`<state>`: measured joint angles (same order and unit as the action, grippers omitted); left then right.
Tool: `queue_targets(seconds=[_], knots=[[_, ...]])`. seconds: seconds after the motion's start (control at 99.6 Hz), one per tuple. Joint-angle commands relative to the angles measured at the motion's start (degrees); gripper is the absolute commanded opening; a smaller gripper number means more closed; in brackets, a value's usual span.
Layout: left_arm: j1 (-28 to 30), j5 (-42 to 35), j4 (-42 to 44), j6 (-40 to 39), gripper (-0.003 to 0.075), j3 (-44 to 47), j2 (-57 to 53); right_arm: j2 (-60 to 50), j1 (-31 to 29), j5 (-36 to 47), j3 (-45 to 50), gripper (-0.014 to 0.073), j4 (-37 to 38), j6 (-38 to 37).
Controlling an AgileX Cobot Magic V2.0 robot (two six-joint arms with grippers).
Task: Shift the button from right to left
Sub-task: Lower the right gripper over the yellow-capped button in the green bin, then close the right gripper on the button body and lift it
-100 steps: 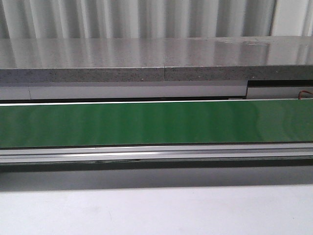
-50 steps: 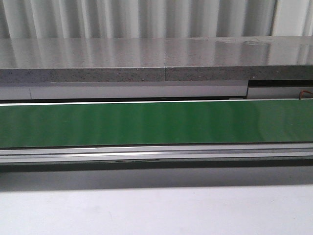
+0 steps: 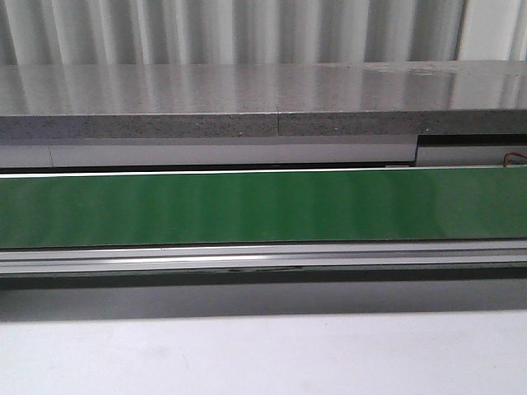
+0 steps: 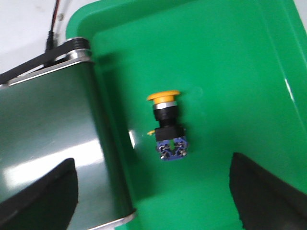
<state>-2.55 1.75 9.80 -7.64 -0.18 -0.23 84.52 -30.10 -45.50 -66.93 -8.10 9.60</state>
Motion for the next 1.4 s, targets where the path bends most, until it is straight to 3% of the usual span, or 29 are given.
queue_targets(seconds=[0.0,0.422,1.165,1.235,1.386], knots=[[-0.49,-4.93,-0.48,-0.54,-0.002,1.46,-2.04,1.25,-1.38,4.25,-2.39,0.0634,-0.86,1.25],[-0.49,-4.93,-0.48,-0.54,-0.002,1.46,-2.04,13.45,-2.21,7.98,-2.88,0.0634,-0.94,1.54],[-0.49,-4.93,-0.48,-0.54,-0.002,1.46,-2.04,24.0,-2.16,11.5,-2.89,0.0628,-2.57,1.59],[-0.49,-4.93,-0.48,-0.54,-0.002,1.46,-2.04,24.26,-2.16,11.28,-2.89,0.057,-3.19,1.59],[-0.49,-4.93,-0.48,-0.54,-0.002,1.46,-2.04,23.91,-2.16,10.41,-3.03,0.0332,-3.6,1.59]])
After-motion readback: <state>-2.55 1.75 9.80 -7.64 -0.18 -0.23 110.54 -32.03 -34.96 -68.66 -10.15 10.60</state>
